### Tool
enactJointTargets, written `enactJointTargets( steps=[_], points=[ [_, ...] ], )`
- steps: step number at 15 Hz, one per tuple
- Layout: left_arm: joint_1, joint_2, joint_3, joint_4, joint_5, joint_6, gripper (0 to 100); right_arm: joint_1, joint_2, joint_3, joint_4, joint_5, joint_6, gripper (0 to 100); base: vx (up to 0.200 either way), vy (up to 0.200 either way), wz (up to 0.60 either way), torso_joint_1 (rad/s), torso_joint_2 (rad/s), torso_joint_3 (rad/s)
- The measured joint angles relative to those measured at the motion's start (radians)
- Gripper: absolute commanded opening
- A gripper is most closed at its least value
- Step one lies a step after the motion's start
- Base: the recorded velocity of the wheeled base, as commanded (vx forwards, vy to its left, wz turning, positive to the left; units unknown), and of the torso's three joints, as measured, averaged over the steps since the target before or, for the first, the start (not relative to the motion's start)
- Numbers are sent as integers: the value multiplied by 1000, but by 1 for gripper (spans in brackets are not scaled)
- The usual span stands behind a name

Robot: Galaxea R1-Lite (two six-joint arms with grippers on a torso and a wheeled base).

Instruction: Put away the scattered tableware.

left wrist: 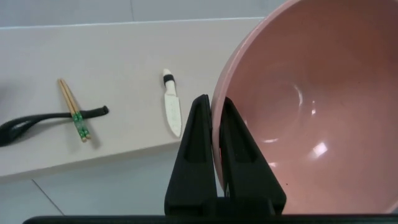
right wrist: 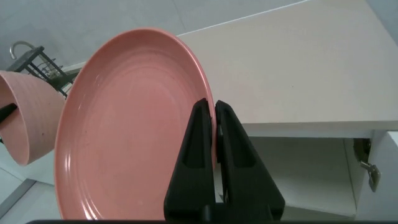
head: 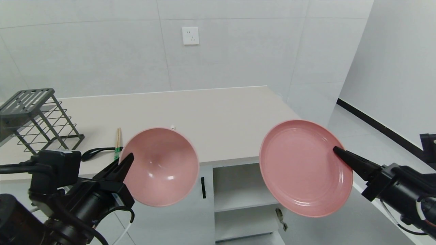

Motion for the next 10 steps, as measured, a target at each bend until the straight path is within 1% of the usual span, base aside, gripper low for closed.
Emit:
enactJointTargets(
  steps=[3,10],
  points=[
    [-26,2,0,0,0,-8,0,-1,1,0,0,0,0,0,0,0,0,-268,528,253],
    [-32,4,0,0,0,-8,0,0,1,0,-1,0,0,0,0,0,0,-263,507,247]
  ],
)
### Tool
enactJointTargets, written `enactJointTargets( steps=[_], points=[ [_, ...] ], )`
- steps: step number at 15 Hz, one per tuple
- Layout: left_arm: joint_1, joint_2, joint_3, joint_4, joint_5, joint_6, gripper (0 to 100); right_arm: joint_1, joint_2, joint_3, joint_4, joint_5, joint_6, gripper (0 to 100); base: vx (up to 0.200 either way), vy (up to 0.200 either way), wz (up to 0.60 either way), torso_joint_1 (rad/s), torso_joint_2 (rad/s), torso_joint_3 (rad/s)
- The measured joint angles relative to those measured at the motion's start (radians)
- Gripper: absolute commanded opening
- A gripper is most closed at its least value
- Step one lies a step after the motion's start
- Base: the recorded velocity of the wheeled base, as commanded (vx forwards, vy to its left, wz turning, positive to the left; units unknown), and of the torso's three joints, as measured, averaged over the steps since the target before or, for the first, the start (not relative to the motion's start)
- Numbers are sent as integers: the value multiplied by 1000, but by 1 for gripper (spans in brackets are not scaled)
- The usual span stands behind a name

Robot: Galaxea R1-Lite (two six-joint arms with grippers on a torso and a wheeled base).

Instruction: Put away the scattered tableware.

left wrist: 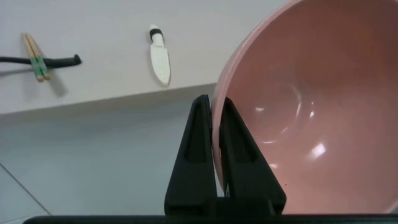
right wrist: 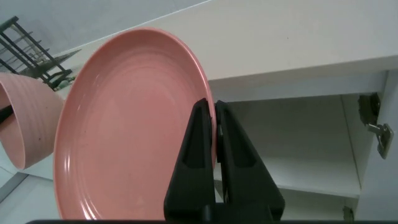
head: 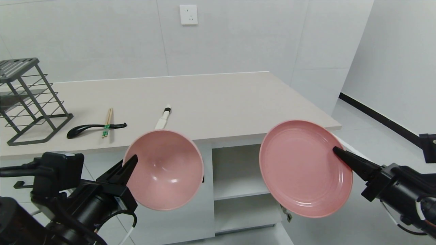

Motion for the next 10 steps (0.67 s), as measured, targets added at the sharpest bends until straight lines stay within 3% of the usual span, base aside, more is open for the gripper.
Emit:
enactJointTargets(
  steps=[5,7,10],
  points=[
    [-6,-1,0,1,-3,17,0,-1,0,0,0,0,0,0,0,0,0,-247,481,214],
    [-7,0,0,45,-2,27,0,-1,0,0,1,0,0,0,0,0,0,-241,440,200],
    [-52,-13,0,76,21,23,0,-1,0,0,0,0,0,0,0,0,0,-251,365,131]
  ],
)
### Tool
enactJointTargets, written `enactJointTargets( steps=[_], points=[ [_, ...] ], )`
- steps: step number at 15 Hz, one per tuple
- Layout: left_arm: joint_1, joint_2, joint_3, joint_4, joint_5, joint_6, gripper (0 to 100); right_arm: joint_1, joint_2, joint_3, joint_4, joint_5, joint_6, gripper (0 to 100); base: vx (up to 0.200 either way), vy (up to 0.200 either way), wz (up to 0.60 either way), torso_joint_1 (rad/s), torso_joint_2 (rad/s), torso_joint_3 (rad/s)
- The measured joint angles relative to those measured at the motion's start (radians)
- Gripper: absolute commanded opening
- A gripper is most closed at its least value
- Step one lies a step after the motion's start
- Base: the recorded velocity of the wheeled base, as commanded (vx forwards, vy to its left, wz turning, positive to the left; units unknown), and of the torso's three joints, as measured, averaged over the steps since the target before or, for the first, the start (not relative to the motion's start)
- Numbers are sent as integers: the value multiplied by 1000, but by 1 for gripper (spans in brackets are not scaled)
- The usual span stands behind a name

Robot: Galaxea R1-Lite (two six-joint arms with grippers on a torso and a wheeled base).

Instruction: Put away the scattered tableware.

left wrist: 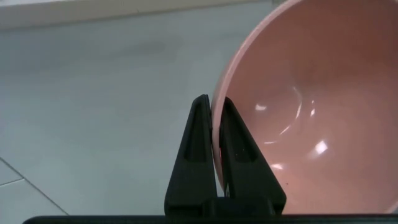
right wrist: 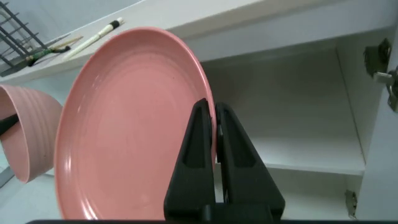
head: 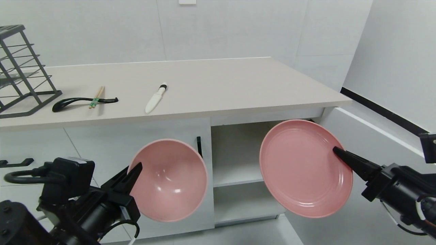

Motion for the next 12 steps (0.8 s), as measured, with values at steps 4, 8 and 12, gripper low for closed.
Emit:
enactJointTargets(
  steps=[4,8,12],
  points=[
    [-61,-24,0,73,54,-4,0,0,0,0,0,0,0,0,0,0,0,-235,317,118],
    [-50,-34,0,75,54,-13,0,1,0,0,1,0,0,0,0,0,0,-45,245,80],
    [-26,-33,0,73,52,-20,0,1,0,0,0,0,0,0,0,0,0,0,37,21]
  ],
)
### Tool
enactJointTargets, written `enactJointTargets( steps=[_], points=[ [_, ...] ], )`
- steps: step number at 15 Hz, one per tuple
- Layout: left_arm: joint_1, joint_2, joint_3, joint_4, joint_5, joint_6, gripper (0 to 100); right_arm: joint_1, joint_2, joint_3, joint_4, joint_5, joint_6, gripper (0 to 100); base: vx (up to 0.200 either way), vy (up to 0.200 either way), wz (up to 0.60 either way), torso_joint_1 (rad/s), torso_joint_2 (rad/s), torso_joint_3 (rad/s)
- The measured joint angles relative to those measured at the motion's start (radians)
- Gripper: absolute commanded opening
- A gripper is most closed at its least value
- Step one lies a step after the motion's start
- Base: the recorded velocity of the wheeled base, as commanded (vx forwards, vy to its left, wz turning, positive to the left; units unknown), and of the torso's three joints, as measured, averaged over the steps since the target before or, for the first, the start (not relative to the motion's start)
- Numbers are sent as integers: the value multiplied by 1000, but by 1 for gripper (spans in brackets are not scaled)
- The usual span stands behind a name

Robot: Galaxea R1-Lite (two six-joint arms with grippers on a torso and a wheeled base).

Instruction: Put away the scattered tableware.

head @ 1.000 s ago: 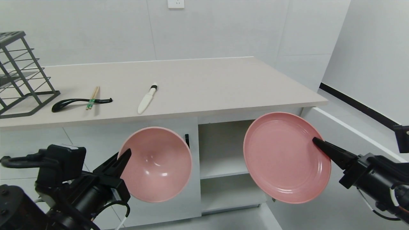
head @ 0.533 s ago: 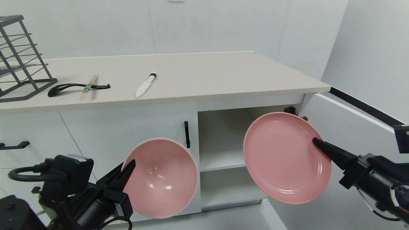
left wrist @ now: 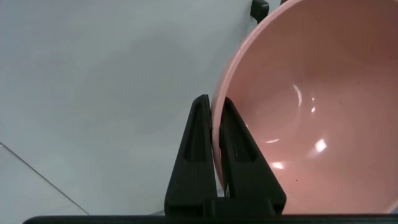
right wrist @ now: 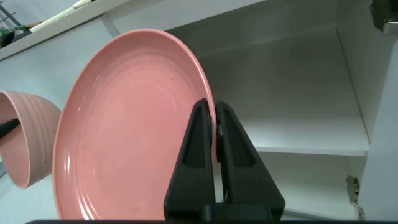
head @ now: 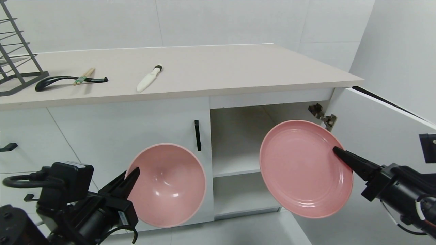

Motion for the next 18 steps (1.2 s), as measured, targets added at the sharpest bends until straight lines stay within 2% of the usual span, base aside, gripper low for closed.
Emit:
enactJointTargets(
  steps=[1,4,11,12,15,17,18],
  points=[
    [1,0,0,0,0,0,0,-1,0,0,0,0,0,0,0,0,0,0,0,0],
    [4,-2,0,2,0,-2,0,0,0,0,0,0,0,0,200,0,0,-7,1,41],
    [-8,-2,0,33,2,-3,0,1,45,0,0,-1,1,0,0,0,0,0,0,0],
    [-8,-2,0,38,2,-4,0,1,65,0,-1,-21,1,0,0,0,0,0,0,0],
    [-13,0,0,96,3,-4,0,6,162,0,0,-187,3,0,0,0,0,0,0,0],
    [-37,-3,0,203,3,-28,0,42,238,0,0,-250,11,0,0,0,0,0,0,0],
    [-51,-6,0,216,2,-38,0,65,264,0,0,-260,20,0,0,0,0,0,0,0]
  ],
)
